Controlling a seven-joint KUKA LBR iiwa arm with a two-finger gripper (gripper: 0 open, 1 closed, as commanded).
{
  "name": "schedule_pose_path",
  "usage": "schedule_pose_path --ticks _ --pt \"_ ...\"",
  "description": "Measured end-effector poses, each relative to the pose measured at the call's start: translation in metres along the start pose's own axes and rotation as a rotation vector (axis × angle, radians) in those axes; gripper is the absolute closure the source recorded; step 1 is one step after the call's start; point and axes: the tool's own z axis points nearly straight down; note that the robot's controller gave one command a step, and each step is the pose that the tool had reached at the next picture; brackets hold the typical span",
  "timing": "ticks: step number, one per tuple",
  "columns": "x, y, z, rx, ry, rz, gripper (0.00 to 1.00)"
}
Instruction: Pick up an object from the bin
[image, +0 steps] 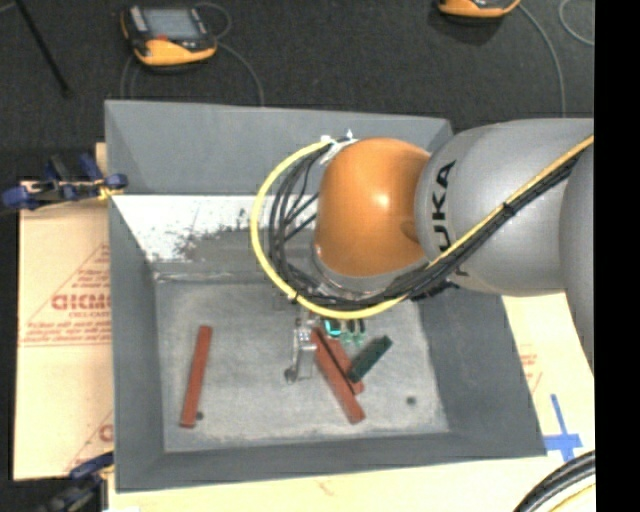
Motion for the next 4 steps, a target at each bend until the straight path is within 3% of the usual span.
schedule_pose_path --ticks 1,2,3,4 --pt "-0.002 -0.001 -0.004 -0.001 -0.007 0.003 0.00" --pt "-0.011 0.028 0.027 0.002 -0.017 -0.140 0.00" --pt "-0.036 0.108 0.109 -0.002 -0.015 -0.260 0.00" --pt "-0.038 0.124 0.129 -0.002 -0.011 -0.327 0.00"
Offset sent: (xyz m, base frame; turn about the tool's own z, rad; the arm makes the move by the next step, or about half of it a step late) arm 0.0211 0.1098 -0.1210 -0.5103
